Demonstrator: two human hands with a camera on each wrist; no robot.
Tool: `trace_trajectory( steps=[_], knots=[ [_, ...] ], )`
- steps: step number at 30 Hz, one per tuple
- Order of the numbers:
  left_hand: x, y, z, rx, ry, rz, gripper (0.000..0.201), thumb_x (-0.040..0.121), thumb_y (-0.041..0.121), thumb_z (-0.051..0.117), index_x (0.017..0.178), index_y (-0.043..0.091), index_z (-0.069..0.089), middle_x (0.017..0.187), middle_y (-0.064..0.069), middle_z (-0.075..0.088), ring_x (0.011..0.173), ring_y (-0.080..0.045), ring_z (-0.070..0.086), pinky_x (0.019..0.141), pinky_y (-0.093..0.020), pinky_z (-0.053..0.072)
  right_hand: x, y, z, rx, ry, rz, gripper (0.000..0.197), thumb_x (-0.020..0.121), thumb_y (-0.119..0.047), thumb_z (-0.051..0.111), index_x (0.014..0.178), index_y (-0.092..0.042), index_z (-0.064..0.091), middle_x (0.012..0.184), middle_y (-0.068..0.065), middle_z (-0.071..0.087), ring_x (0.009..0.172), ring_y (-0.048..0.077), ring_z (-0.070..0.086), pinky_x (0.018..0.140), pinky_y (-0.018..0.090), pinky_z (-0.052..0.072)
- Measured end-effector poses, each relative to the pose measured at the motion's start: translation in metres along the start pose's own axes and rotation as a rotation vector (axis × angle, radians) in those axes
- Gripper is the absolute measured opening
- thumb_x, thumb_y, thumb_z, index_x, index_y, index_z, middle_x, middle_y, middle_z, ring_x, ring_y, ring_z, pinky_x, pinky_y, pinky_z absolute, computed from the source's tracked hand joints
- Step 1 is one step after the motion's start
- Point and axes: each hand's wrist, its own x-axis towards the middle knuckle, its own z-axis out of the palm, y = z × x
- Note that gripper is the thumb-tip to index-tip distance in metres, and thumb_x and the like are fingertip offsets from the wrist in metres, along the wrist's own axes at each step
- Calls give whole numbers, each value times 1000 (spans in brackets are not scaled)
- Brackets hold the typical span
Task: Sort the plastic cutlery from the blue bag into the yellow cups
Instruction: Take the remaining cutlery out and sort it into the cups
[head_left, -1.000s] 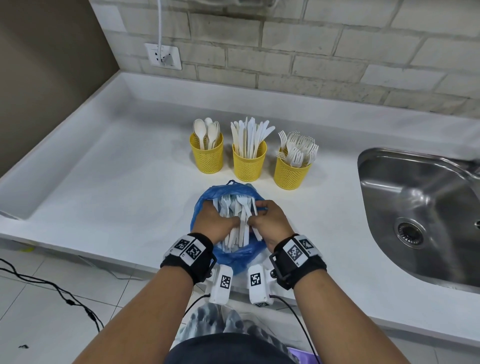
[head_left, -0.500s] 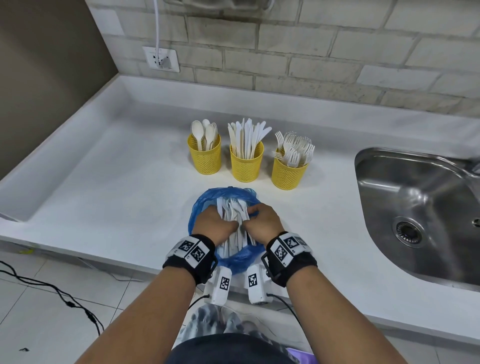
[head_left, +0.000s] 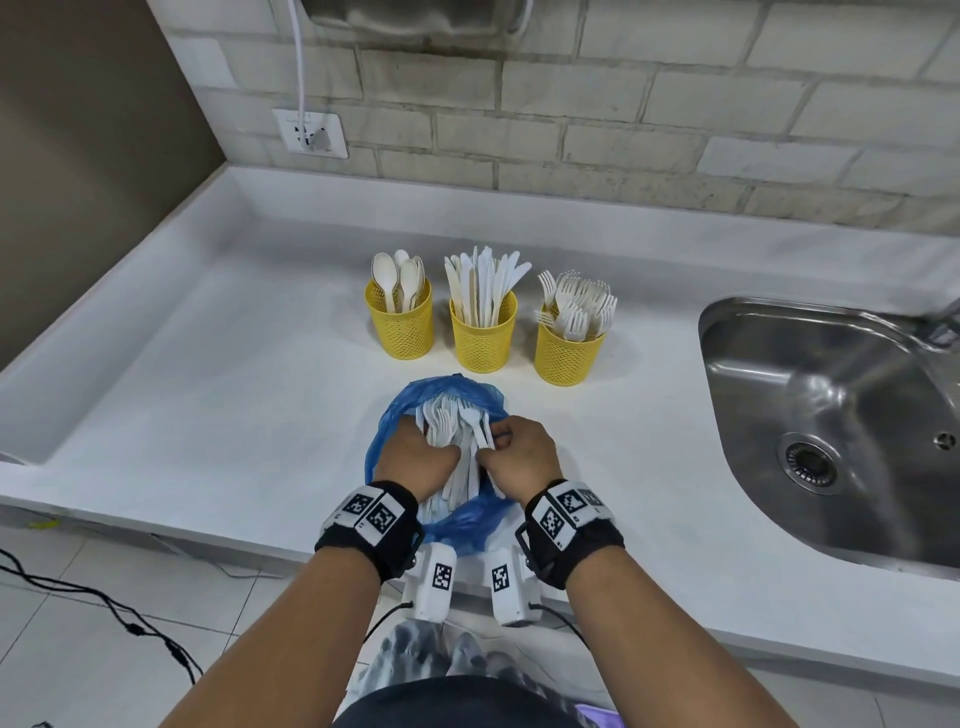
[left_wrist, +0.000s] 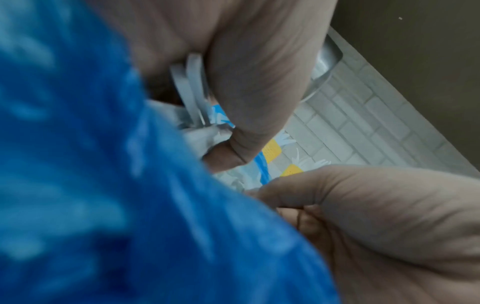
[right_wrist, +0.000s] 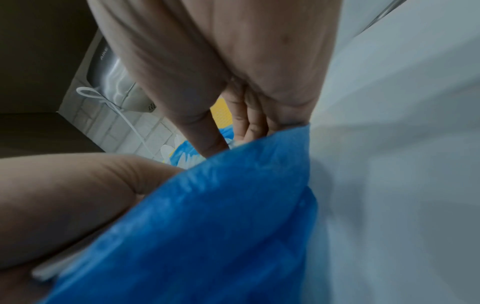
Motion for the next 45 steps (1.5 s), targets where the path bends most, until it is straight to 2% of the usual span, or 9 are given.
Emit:
trace_trajectory(
  steps=[7, 10, 16, 23, 26, 28, 30, 39, 45],
  knots=[
    [-1, 6, 1, -68, -87, 27, 35, 71, 25, 68, 103, 10, 68, 89, -2, 71, 84, -16, 67, 62, -24, 46, 1, -5, 0, -75, -25, -37, 37, 84, -5, 59, 52, -12, 42, 54, 2, 41, 57, 21, 39, 59, 32, 31],
    [4, 2, 3, -75, -88, 20, 71, 49, 47, 64, 112, 13, 66, 97, 0, 74, 92, -17, 71, 72, -28, 55, 2, -4, 0, -99, -38, -55, 31, 84, -1, 56, 56, -8, 45, 56, 6, 43, 63, 26, 42, 62, 32, 33],
    [-6, 5, 5, 66, -6, -63, 65, 83, 33, 76, 137, 12, 46, 139, -15, 50, 130, -32, 51, 86, -27, 37, 3, -4, -2, -77, -56, -4, 30, 86, -9, 61, 58, -16, 52, 64, 3, 55, 71, 29, 55, 67, 27, 38],
    [-1, 10, -1, -1, -66, -75, 65, 62, 40, 87, 117, 14, 64, 108, -3, 72, 94, -19, 69, 65, -27, 52, 3, -13, -6, 73, -74, 108, 43, 83, -8, 67, 53, -17, 38, 53, -2, 37, 51, 16, 38, 48, 26, 26],
    [0, 12, -6, -68, -117, -95, 52, 66, 36, 91, 107, 11, 71, 100, -7, 76, 90, -24, 73, 80, -38, 59, 5, -18, -4, 227, -94, 214, 31, 74, -10, 72, 57, -13, 46, 53, 1, 44, 51, 19, 47, 50, 29, 39],
    [0, 10, -9, -173, -182, -120, 58, 57, 36, 92, 105, 7, 75, 95, -13, 79, 89, -31, 76, 89, -47, 61, 9, -16, 0, 358, -140, 257, 22, 60, -17, 76, 72, -2, 65, 68, 17, 67, 68, 33, 71, 66, 46, 62],
    [-1, 9, -8, -285, -268, -130, 50, 63, 26, 91, 105, 5, 75, 91, -15, 80, 89, -34, 77, 92, -55, 59, 14, -12, 4, 501, -185, 295, 42, 55, -15, 75, 92, 5, 73, 91, 28, 74, 87, 43, 75, 82, 64, 59],
    [-5, 20, -9, -497, -487, -12, 30, 92, -8, 60, 119, 3, 68, 109, -25, 74, 91, -33, 74, 78, -40, 61, 11, -6, 0, 793, -131, 261, 39, 69, -1, 60, 104, 8, 73, 102, 33, 72, 90, 44, 73, 88, 60, 58],
    [2, 18, -11, -460, -480, 26, 40, 88, -1, 73, 124, 13, 65, 110, -15, 77, 97, -29, 75, 83, -39, 61, 12, -6, -5, 909, -160, 270, 38, 77, 13, 52, 111, 15, 67, 114, 39, 66, 90, 43, 70, 88, 59, 56]
  ],
)
